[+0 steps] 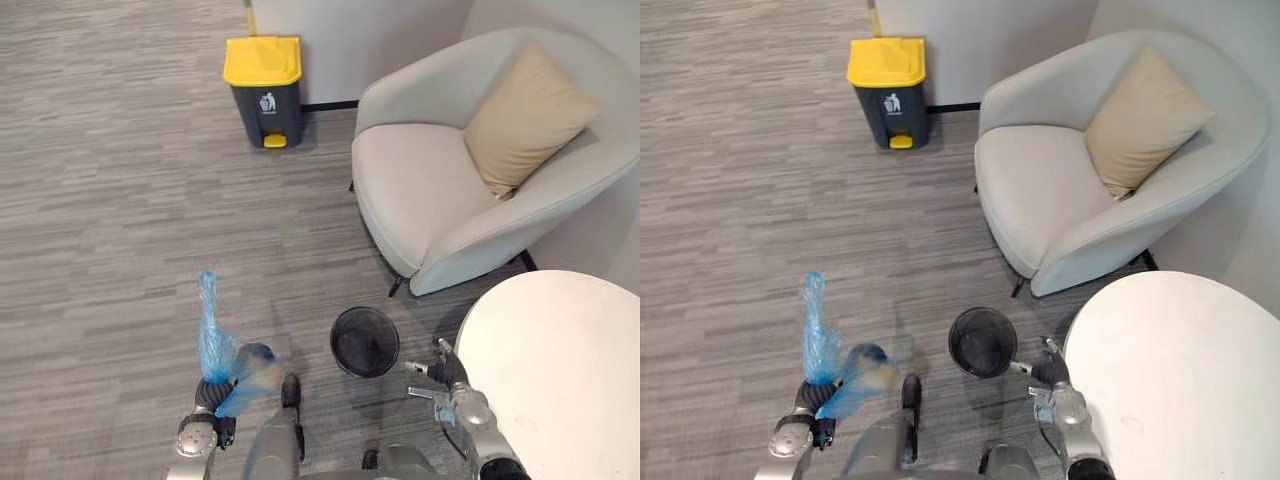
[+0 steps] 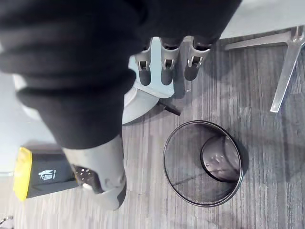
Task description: Gather rubbish on tea table into small bin, then transfer packed bag to large trash can.
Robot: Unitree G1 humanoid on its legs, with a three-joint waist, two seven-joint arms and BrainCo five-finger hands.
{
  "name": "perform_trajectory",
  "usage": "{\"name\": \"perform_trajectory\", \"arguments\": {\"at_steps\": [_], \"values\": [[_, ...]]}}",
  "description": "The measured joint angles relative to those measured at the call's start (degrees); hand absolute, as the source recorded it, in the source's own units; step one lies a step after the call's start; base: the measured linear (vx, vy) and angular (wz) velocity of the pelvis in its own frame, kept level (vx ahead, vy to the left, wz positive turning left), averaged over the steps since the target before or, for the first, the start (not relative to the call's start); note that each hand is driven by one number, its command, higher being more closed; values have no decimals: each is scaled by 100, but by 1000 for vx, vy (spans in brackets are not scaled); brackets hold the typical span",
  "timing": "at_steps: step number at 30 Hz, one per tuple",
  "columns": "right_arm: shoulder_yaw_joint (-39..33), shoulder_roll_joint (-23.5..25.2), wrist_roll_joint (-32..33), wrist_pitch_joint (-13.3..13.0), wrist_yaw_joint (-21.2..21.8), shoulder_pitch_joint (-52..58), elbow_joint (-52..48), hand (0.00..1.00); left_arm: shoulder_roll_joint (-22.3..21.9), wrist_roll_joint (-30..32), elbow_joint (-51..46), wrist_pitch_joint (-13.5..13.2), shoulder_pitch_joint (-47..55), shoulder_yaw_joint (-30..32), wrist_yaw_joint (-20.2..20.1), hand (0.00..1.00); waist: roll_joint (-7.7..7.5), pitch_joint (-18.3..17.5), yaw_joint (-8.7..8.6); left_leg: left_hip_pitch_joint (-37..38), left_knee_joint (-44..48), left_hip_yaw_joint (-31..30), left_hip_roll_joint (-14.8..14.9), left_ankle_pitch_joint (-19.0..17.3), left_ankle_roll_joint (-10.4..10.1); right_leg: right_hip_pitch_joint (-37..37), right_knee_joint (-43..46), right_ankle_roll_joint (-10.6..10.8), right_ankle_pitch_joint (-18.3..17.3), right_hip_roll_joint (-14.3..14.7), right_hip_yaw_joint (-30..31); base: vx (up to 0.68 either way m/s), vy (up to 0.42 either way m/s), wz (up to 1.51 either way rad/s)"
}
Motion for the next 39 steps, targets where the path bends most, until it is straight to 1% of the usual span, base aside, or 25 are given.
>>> {"name": "perform_trajectory", "arguments": {"at_steps": [1, 2, 3, 4, 5, 7, 8, 9, 11, 12, 13, 15, 19, 22, 26, 28, 29, 31, 33, 34, 35, 36, 37, 38, 39], "values": [[1, 0, 0, -3, -19, 18, -13, 0, -4, -10, -36, -2, -7, -32, 1, 100, 64, 17, -10, -2, -85, -31, 52, 95, -31, 4, -4, -49, 29, 76, -100, -274, -107, 65], [0, 7, -3, 0, -53, 47, -23, 0, -1, -47, -112, -2, 1, -121, 7, 100, 177, 25, 7, -5, -246, -21, 155, 45, -66, -22, 15, -150, 89, 218, -267, -268, -106, 74], [-53, 45, -3, 11, -69, 60, -67, 0, -8, -50, -145, 11, -33, -183, 5, 100, 259, 60, -45, -111, -285, 323, 225, -607, -201, -12, -158, -300, 210, 227, -552, -267, -99, 91], [-116, 69, -2, 11, -71, 85, -68, 0, -26, -50, -166, 10, -79, -195, 3, 100, 122, 30, -79, -177, -194, 553, 200, -919, -276, -4, -296, -337, 279, 145, -672, -235, -72, 107], [-205, 70, -2, 19, -77, 71, -55, 0, -53, -51, -252, -3, -177, -232, -1, 100, 34, 92, -107, -400, 462, 993, 230, -998, -126, -38, -363, -365, 368, -44, -842, -172, -47, 85], [-282, 61, 0, 33, -129, 113, -56, 0, -62, -48, -244, 8, -104, -235, -8, 100, 56, 72, -187, -445, 1834, 1357, 315, -1238, 156, -90, -331, -358, 429, -253, -1122, -150, -22, 79], [-303, 30, 1, 34, -154, 174, -57, 0, -63, -46, -237, 14, -98, -236, -9, 100, 64, 63, -194, -335, 2262, 1527, 412, -1379, 230, -109, -323, -361, 447, -278, -1232, -118, 33, 80], [-381, 15, 2, 44, -166, 254, -47, 0, -59, -45, -235, 18, -151, -234, -10, 100, 166, 9, -202, -130, 2492, 1691, 512, -1864, 164, -108, -332, -339, 476, -296, -1414, -75, 52, 68], [-508, 23, 2, 54, -168, 317, -20, 0, -56, -46, -195, 18, -285, -234, -10, 100, 234, -33, -253, 170, 2161, 1935, 512, -2080, 166, -100, -333, -264, 521, -357, -1739, -44, 91, 86], [-566, 51, 3, 57, -165, 330, 14, 0, -37, -43, -188, 19, -334, -235, -12, 100, 204, -23, -313, 252, 1844, 2059, 429, -2043, 284, -90, -362, -205, 559, -376, -1846, -48, 132, 83], [-624, 125, 6, 70, -165, 308, 35, 0, 17, -41, -145, 26, -352, -239, -17, 100, 79, -68, -328, 332, 1463, 2022, 220, -1827, 339, -59, -509, -106, 662, -446, -1951, -37, 114, 54], [-654, 137, 4, 92, -166, 309, 63, 0, 103, -31, -64, 63, -315, -304, -20, 100, -53, -152, -346, 526, 988, 1986, -31, -1553, 319, 67, -774, -12, 831, -527, -2018, -12, 108, 33], [-777, 140, -4, 153, -163, 294, 201, 0, 137, 77, 37, 110, -178, -364, -21, 100, -75, -186, -349, 857, 291, 2011, -308, -1158, 352, 199, -1020, 84, 1079, -607, -2013, -63, 95, 5], [-782, 144, -4, 165, -162, 296, 239, 0, 134, 161, 44, 111, -137, -367, -22, 100, -76, -187, -371, 998, -103, 2021, -381, -977, 384, 173, -1039, 97, 1131, -601, -1998, -119, 48, -2], [-793, 150, -6, 170, -164, 266, 240, 0, 157, 166, 48, 110, -100, -352, -18, 100, -98, -218, -401, 1125, -616, 2102, -436, -784, 520, 25, -1037, 87, 1190, -558, -1930, -126, 46, -9], [-793, 149, -9, 181, -164, 264, 245, 0, 160, 164, 50, 110, -109, -339, -13, 100, -114, -223, -418, 1015, -566, 2130, -461, -818, 564, -101, -996, 175, 1138, -601, -1900, -80, 56, -4], [-794, 144, -11, 185, -165, 261, 247, 0, 158, 164, 50, 110, -99, -339, -13, 100, -115, -223, -432, 952, -472, 2160, -476, -896, 673, -158, -894, 196, 1077, -659, -1878, -37, 66, -2], [-790, 144, -13, 215, -164, 265, 248, 0, 157, 162, 47, 109, -14, -331, -13, 100, -154, -223, -467, 787, -90, 2227, -589, -1199, 797, -326, -453, 449, 806, -940, -1862, 30, 107, 4], [-793, 140, -13, 257, -163, 341, 255, 0, 158, 160, 39, 112, 63, -333, -15, 100, -218, -240, -496, 629, 215, 2187, -696, -1501, 814, -416, 9, 486, 604, -1253, -1894, 65, 138, 35], [-811, 137, -11, 267, -162, 433, 259, 0, 156, 160, 20, 114, 119, -348, -16, 100, -257, -258, -505, 652, 255, 2048, -869, -1618, 875, -416, 226, 559, 462, -1410, -1833, 110, 101, 56], [-814, 137, -10, 270, -160, 467, 259, 0, 157, 158, 10, 114, 136, -347, -15, 100, -276, -266, -505, 667, 286, 2019, -932, -1692, 915, -411, 315, 584, 435, -1446, -1742, 210, 105, 59], [-815, 93, -8, 270, -153, 508, 303, 0, 134, 150, -2, 120, 123, -339, -10, 100, -257, -229, -525, 696, 458, 1892, -987, -1792, 1075, -567, 847, 461, 564, -1555, -1484, 269, 184, 52], [-815, 77, -5, 271, -151, 428, 404, 0, 125, 146, 9, 142, 136, -344, -10, 100, -159, -187, -520, 708, 650, 1693, -960, -1883, 1206, -1019, 1762, 132, 719, -1643, -1155, 244, 164, 40], [-814, 77, -5, 271, -151, 408, 407, 0, 130, 146, 10, 142, 135, -345, -10, 100, -150, -185, -521, 708, 666, 1672, -949, -1885, 1200, -1030, 1799, 142, 696, -1631, -1130, 247, 137, 72], [-806, 86, -4, 270, -150, 462, 474, 0, 163, 129, 13, 139, 38, -351, -8, 100, -70, -149, -618, 764, 799, 1318, -842, -2064, 1219, -1258, 1834, 194, 306, -1292, -964, 272, 82, 81]]}}
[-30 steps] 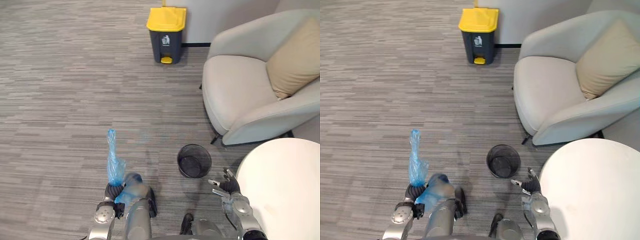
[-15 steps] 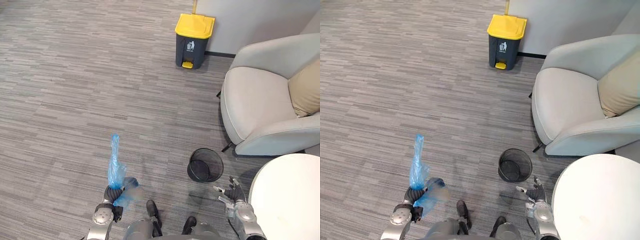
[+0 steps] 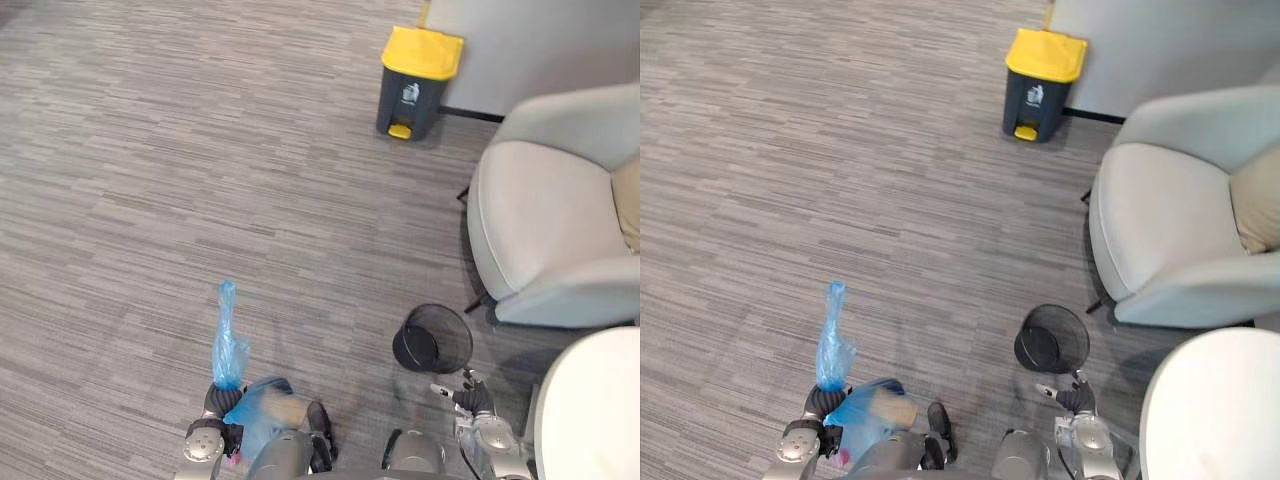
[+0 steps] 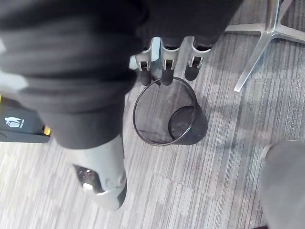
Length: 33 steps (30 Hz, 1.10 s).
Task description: Gather rubbish on tea table into small bin, then transfer packed bag to large trash can.
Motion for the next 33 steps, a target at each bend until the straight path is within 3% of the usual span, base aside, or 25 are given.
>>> {"name": "perform_trajectory", "arguments": {"at_steps": [2, 4, 7, 8, 9, 12, 13, 14, 15, 16, 18, 19, 20, 21, 22, 23, 24, 25, 27, 29, 31, 33], "values": [[0, -18, 2, -3, -2, -7, 1, 0, 45, -27, 19, 3, -79, 1, -1, 100, -21, 51, -38, 236, -112, -235, -21, -64, -4, -327, -178, -29, -36, 290, -32, 288, 48, 80], [-1, -30, 3, -9, -6, 52, 2, 0, 81, -31, 24, 0, -104, -24, -2, 100, -30, 123, -101, 633, -288, -482, -126, -148, -207, -510, -906, -184, 134, 612, -106, 309, 23, 72], [-51, -23, 4, -13, -2, 280, -8, 0, 102, -30, 24, -3, -96, -40, -3, 100, -119, 54, -207, 910, -313, -863, -285, -346, -408, -597, -1227, -557, 408, 673, -280, 456, -59, 89], [-93, 9, 5, -13, 4, 393, -22, 0, 117, -28, 23, -2, -96, -43, -3, 100, -156, 26, -210, 953, -168, -953, -310, -492, -593, -540, -1402, -628, 543, 681, -463, 541, -105, 92], [-140, 32, 6, -10, 12, 491, -29, 0, 127, -27, 25, 2, -101, -52, -5, 100, -217, -15, -219, 945, 89, -889, -291, -625, -804, -421, -1572, -852, 973, 675, -512, 565, -111, 79], [-242, 59, 52, -1, 79, 506, -302, 0, 35, -26, 11, 7, -38, -78, -16, 100, 64, -7, -199, 687, 1139, -373, 144, -823, -1225, -13, -1792, -868, 770, 908, -700, 520, -89, 18], [-236, 67, 55, -1, 105, 509, -493, 0, -24, -28, -2, 8, -35, -65, -20, 100, 135, 0, -196, 603, 1871, -138, 373, -770, -1313, 295, -1879, -864, 727, 1022, -685, 521, -74, -14], [-223, 74, 56, -4, 105, 514, -656, 0, -52, -29, -47, 4, -27, -56, -23, 100, 143, 3, -198, 456, 2620, -22, 554, -600, -1547, 562, -2020, -849, 705, 1092, -618, 590, -56, -25], [-195, 75, 61, -14, 104, 509, -817, 0, -70, -32, -128, -4, -16, -43, -25, 100, 118, 13, -163, 243, 3330, 179, 798, -625, -1553, 835, -2154, -830, 664, 1154, -460, 523, -25, -36], [-199, 104, 70, -26, 101, 463, -1012, 0, -105, -33, -256, -12, -50, 1, -24, 100, 92, 27, -136, 48, 3845, 400, 1087, -777, -1303, 1081, -2285, -819, 629, 1180, -327, 390, 5, -41], [-201, 126, 125, -43, 99, 379, -1142, 0, -126, -36, -445, -26, -60, 15, -28, 100, 30, 54, -26, -319, 4022, 599, 1404, -983, -970, 1339, -2483, -818, 629, 1147, -23, 323, 81, -67], [-201, 177, 126, -42, 89, 364, -1145, 0, -127, -36, -507, -36, -56, 31, -29, 100, -63, 100, 133, -601, 3808, 590, 1539, -1050, -862, 1529, -2602, -687, 553, 1030, 277, 299, 155, -76], [-201, 177, 125, -40, 85, 363, -1144, 0, -132, -37, -511, -36, -54, 39, -29, 100, -80, 110, 155, -677, 3738, 568, 1560, -1050, -863, 1560, -2607, -618, 513, 994, 325, 286, 229, -72], [-207, 174, 125, -37, 74, 354, -1141, 0, -178, -52, -518, -32, -50, 68, -29, 100, -81, 112, 178, -992, 3290, 315, 1571, -1024, -906, 1606, -2573, -401, 384, 885, 494, 281, 308, -60], [-218, 163, 124, -33, 59, 290, -1125, 0, -294, -74, -508, -27, 0, 147, -29, 100, 20, 112, 205, -1112, 2330, -55, 1563, -831, -1160, 1606, -2451, -172, 235, 827, 688, 280, 356, -69], [-217, 134, 125, -30, 58, 299, -1114, 0, -380, -79, -498, -24, 29, 198, -26, 100, 142, 82, 217, -1035, 1627, -283, 1588, -610, -1325, 1584, -2360, 14, 143, 858, 795, 295, 430, -92], [-212, 117, 116, -7, 58, 295, -933, 0, -527, -112, -396, -13, 61, 236, -20, 100, 208, 93, 260, -825, 1171, -302, 1644, 317, -1394, 1573, -2144, 329, -56, 823, 1049, 311, 413, -75], [-174, 261, 110, 51, 64, 263, -797, 0, -437, -164, -306, 28, 43, 255, -8, 100, 8, -2, 258, -731, 1208, -98, 1422, 209, -1431, 1545, -2194, 344, -63, 606, 1157, 327, 368, -63], [-203, 269, 110, 50, 64, 270, -614, 0, -390, -180, -294, 27, -14, 235, -14, 100, -170, -87, 237, -725, 1481, -13, 1267, -53, -1282, 1563, -2263, 350, -65, 445, 1263, 306, 229, -28], [-211, 260, 108, 37, 62, 184, -521, 0, -377, -180, -214, 31, -58, 229, -22, 100, -207, -112, 216, -619, 1600, 102, 1149, -282, -1156, 1508, -2107, 402, -32, 278, 1539, 250, 186, -53], [-207, 241, 106, 30, 64, 46, -434, 0, -356, -181, -207, 48, -39, 226, -24, 100, -159, -89, 178, -368, 1480, 362, 1088, -558, -1135, 1110, -1365, 448, -10, 166, 1835, 190, 166, -79], [-210, 186, 98, 50, 60, -15, -266, 0, -284, -181, -195, 95, 83, 165, -23, 100, -147, -85, 108, 212, 1090, 747, 947, -653, -1121, 422, 99, 719, 370, -151, 1895, 182, 71, -71]]}}
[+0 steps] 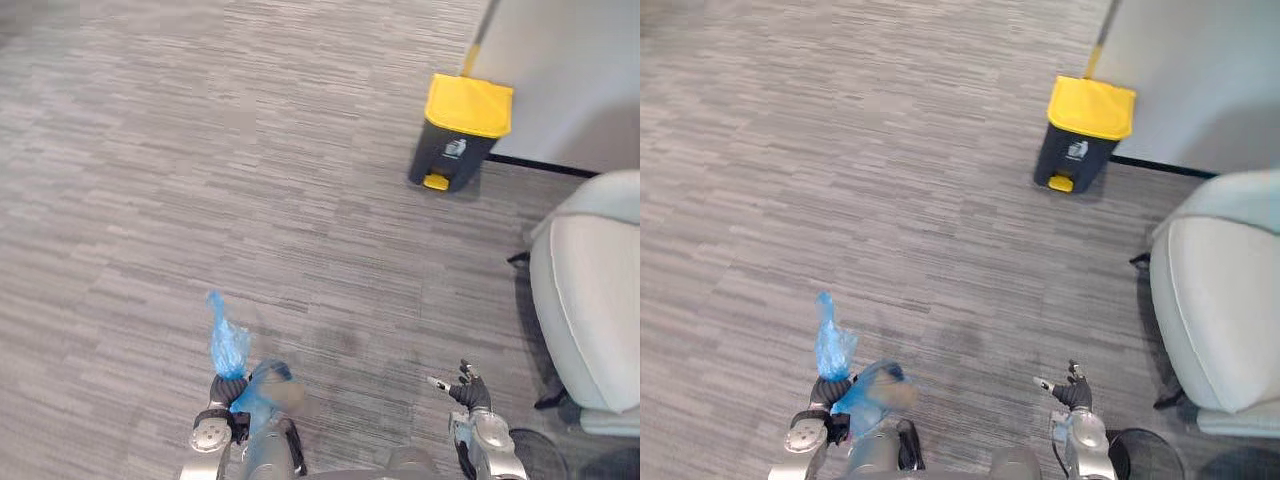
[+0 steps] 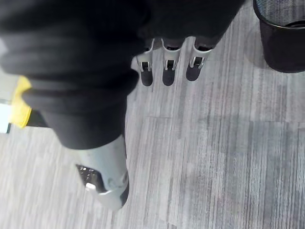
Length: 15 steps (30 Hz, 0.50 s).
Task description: Gather rubbish on tea table into small bin, then transfer packed bag to large trash can.
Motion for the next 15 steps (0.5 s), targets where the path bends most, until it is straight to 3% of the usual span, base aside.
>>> {"name": "perform_trajectory", "arguments": {"at_steps": [2, 3, 4, 5, 7, 8, 9, 10, 12, 14, 15], "values": [[5, -65, -5, 30, 0, 63, 93, 0, 14, -6, -2, 10, 60, -39, 9, 100, 157, 56, -54, 505, -337, 151, 23, -111, 32, -315, 802, -245, 410, -90, -207, 243, 60, -61], [22, -74, -26, 51, 1, 48, 188, 0, 75, -20, -1, 6, 38, -37, 24, 100, 246, 103, -116, 710, -524, 242, 35, -124, 28, -592, 1093, -456, 21, -85, -483, 246, 40, -54], [41, -84, -49, 65, 2, -4, 228, 0, 116, -36, 5, 7, 1, -35, 29, 100, 239, 118, -137, 788, -602, 302, 47, -111, 7, -771, 1151, -540, -166, -78, -678, 250, -20, -43], [99, -144, -49, 74, 2, -105, 269, 0, 197, -59, 101, 7, -138, -30, 38, 100, 273, 147, -171, 881, -702, 426, 118, -81, -45, -1162, 1048, -766, -400, -5, -1126, 257, -86, -35], [209, -286, -50, 72, -2, -194, 273, 0, 293, -59, 293, 10, -347, -33, 37, 100, 345, 209, -231, 1045, -817, 506, 233, -45, -107, -1594, 406, -915, -385, 260, -1772, 324, -136, -17], [225, -325, -50, 72, -6, -191, 280, 0, 352, -61, 353, 8, -396, -33, 36, 100, 265, 217, -294, 1246, -930, 490, 186, -3, -181, -1638, -486, -1034, -14, 448, -2093, 353, -128, 7], [246, -325, -53, 64, -19, -103, 297, 0, 453, -57, 353, -3, -372, -51, 27, 100, 85, 192, -308, 1467, -1036, 446, -25, 3, -290, -1517, -1320, -1292, 906, 549, -2181, 442, -148, -10], [251, -510, -55, 62, -38, -177, 423, 0, 315, -56, 496, 9, -417, -41, 36, 100, 297, 254, -277, 1650, -1104, 310, 112, -21, -459, -1450, -1214, -1862, 1069, 732, -2123, 315, -69, -29], [217, -564, -54, 59, -78, -302, 414, 0, 293, -54, 494, -22, -417, -38, 31, 100, 460, 260, -311, 1624, -933, 155, 229, 121, -687, -1491, -1138, -1794, 682, 821, -2110, 395, -157, -35], [195, -569, -53, 76, -75, -239, 431, 0, 249, -54, 530, -17, -569, -51, 24, 100, 480, 271, -321, 1331, -116, -50, 440, 225, -869, -1394, -1011, -1700, 346, 864, -2112, 366, -201, -5], [197, -563, -51, 93, -75, -173, 429, 0, 210, -54, 540, -23, -601, -66, 19, 100, 487, 283, -322, 1035, 771, -275, 689, 480, -1129, -1134, -1144, -1707, 259, 976, -2135, 319, -158, -9]]}}
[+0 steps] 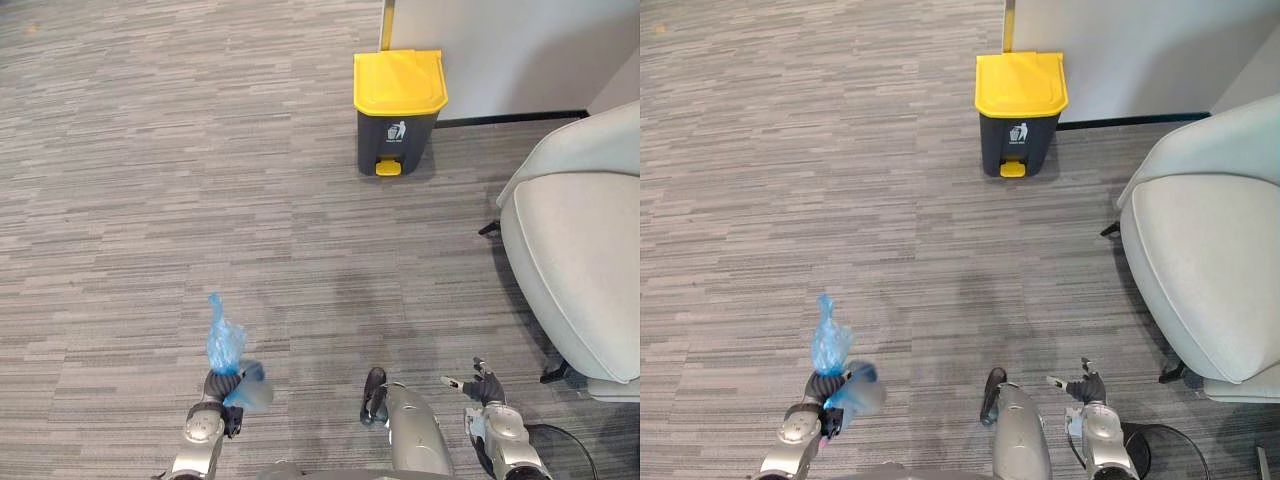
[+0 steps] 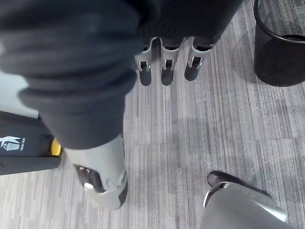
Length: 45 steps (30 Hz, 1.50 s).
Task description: Gather rubbish on tea table into small bin, then transfer packed bag to large trash can.
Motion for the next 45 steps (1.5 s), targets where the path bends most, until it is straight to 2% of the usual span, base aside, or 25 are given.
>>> {"name": "perform_trajectory", "arguments": {"at_steps": [1, 2, 4, 8, 10, 12, 13, 14, 16, 18, 20, 21, 23, 25, 27, 29, 30, 31, 34, 36, 37, 39, 41, 44, 45], "values": [[-6, 7, 2, 0, -7, 59, -21, 0, -10, 0, 1, -2, 16, -104, -12, 100, -13, 14, 9, -326, 1081, -260, 243, 103, -75, 360, -198, -19, -71, 142, 21, 374, -174, -14], [-22, 20, 5, -1, -16, 83, -23, 0, -21, 0, 0, -9, 27, -127, -24, 100, -28, 25, 16, -484, 1559, -329, 332, 86, -45, 540, -277, -45, -107, 196, 26, 292, -86, -20], [-86, 163, 10, -1, -51, 173, -309, 0, -87, -2, -83, -14, 87, -126, -24, 100, -122, 71, 73, -1086, 2684, -306, 465, -173, 394, 1166, -551, -176, -256, 355, 116, 260, -48, -27], [-85, 229, 7, -13, -53, 181, -454, 0, -156, -3, -230, -36, 107, -127, -25, 100, -195, 106, 360, -1936, 1801, -147, 171, -462, 854, 1479, -850, -113, -338, 475, 531, 253, 31, -56], [-166, 331, 3, -13, -62, 120, -458, 0, -174, -3, -229, -35, 171, -104, -26, 100, -248, 144, 404, -2120, 786, -277, -106, -438, 828, 1690, -983, 0, -399, 436, 731, 347, 112, -57], [-310, 360, 0, -23, -151, 129, -329, 0, -244, -3, -204, -35, 210, -92, -23, 100, -170, 102, 465, -2023, -944, -591, -430, -35, 720, 1801, -1045, 324, -499, 467, 952, 418, 198, -65], [-311, 310, -2, -6, -154, 122, -205, 0, -266, -3, -146, -34, 209, -90, -23, 100, -94, 57, 508, -1964, -1258, -728, -472, 632, 963, 1844, -970, 505, -639, 510, 1138, 506, 261, -68], [-302, 366, -2, 6, -151, 122, -151, 0, -233, 2, -74, -23, 207, -73, -22, 100, -200, 40, 522, -1913, -1174, -663, -546, 664, 1204, 1891, -932, 656, -731, 404, 1269, 462, 221, -47], [-305, 377, -25, -6, -147, 176, -158, 0, -301, 5, -61, -7, 143, -105, -27, 100, -393, -80, 482, -1888, -907, -423, -858, 160, 1402, 1897, -751, 1004, -929, -33, 1369, 536, 206, -22], [-302, 357, -52, -5, -146, 80, -131, 0, -324, 4, -46, 19, 171, -107, -26, 100, -395, -80, 459, -1696, -805, -264, -989, -143, 1502, 1750, -144, 1173, -961, -247, 1486, 503, 215, -36], [-244, 374, -56, -4, -137, 17, -76, 0, -292, 2, -47, 27, 277, -110, -23, 100, -364, -66, 420, -1206, -914, -145, -1099, -424, 1551, 1352, 1274, 1546, -687, -577, 1472, 430, 168, -27], [-156, 375, -63, -3, -127, 18, -11, 0, -202, 1, -46, 32, 319, -156, -13, 100, -328, -48, 367, -856, -1020, -143, -1102, -590, 1556, 1052, 2188, 1499, -548, -711, 1430, 419, 103, -7], [-72, 366, -65, -3, -130, -3, -4, 0, -83, -3, -44, 33, 368, -177, 6, 100, -243, -25, 349, -418, -1267, -156, -1070, -671, 1517, 640, 2711, 1190, -772, -740, 1253, 416, 52, -3], [-24, 272, -82, -4, -130, -78, -3, 0, -11, -6, -29, 39, 308, -169, 22, 100, -101, 69, 317, -10, -1607, -175, -927, -667, 1511, 49, 2322, 903, -968, -509, 861, 409, -41, 5], [15, 160, -153, 0, -130, -100, -1, 0, 30, -6, 46, 40, 185, -147, 30, 100, -13, 126, 276, 175, -1637, -221, -781, -667, 1509, -350, 1535, 857, -903, -279, 631, 414, -129, 25], [50, 100, -201, 8, -135, -37, 0, 0, 131, -4, 73, 31, 135, -136, 33, 100, -86, 124, 160, 418, -1669, -339, -787, -687, 1230, -446, 179, 736, -148, -142, 539, 476, -184, 48], [50, 0, -238, 14, -135, 34, 65, 0, 82, -2, 171, 34, 97, -134, 38, 100, 5, 193, 122, 644, -1659, -421, -714, -809, 894, -310, -4, 266, 582, -73, 472, 422, -145, 19], [43, -56, -244, 30, -139, -21, 107, 0, 63, 2, 183, 27, 79, -136, 40, 100, 55, 167, 176, 636, -1633, -407, -617, -784, 858, -326, 115, 224, 500, -3, 472, 574, -230, 10], [-178, -69, -244, 15, -137, -74, 51, 0, -9, 6, 176, -7, -172, -160, 4, 100, 21, 171, 4, 610, -1216, -654, -537, -121, 141, -38, 466, 263, -208, -186, 260, 458, -225, 35], [-174, -65, -238, 18, -133, -2, 28, 0, -53, 5, 175, -5, -173, -157, -3, 100, 5, 180, 15, 393, -263, -717, -365, 213, 28, 421, 251, 294, -376, -152, 182, 324, -176, 29], [-150, -54, -226, 15, -132, 58, -53, 0, -101, 3, 148, -5, -134, -156, -11, 100, -29, 200, 49, 2, 839, -744, -151, 346, -10, 820, 1, 264, -427, -108, 158, 257, -136, 8], [-162, 19, -201, 6, -140, 86, -274, 0, -189, -2, -9, -12, -13, -155, -19, 100, -46, 208, 159, -623, 2094, -550, 146, 58, 254, 1244, -308, 189, -484, 15, 166, 240, -88, -16], [-171, 127, -166, -9, -138, 90, -414, 0, -238, -4, -129, -16, 70, -157, -27, 100, -119, 213, 265, -1236, 2295, -302, 236, -199, 672, 1527, -532, 199, -562, 72, 213, 206, -13, -22], [-260, 229, -163, 6, -141, 91, -412, 0, -246, -4, -126, -11, 107, -139, -28, 100, -172, 224, 411, -1729, 1183, -44, 115, -294, 837, 1746, -686, 275, -605, 61, 345, 234, 76, -23], [-347, 274, -165, 10, -149, 76, -408, 0, -260, -3, -125, -3, 119, -143, -38, 100, -192, 233, 447, -1802, 433, 12, 4, -265, 847, 1856, -725, 414, -623, 22, 380, 295, 162, -14]]}}
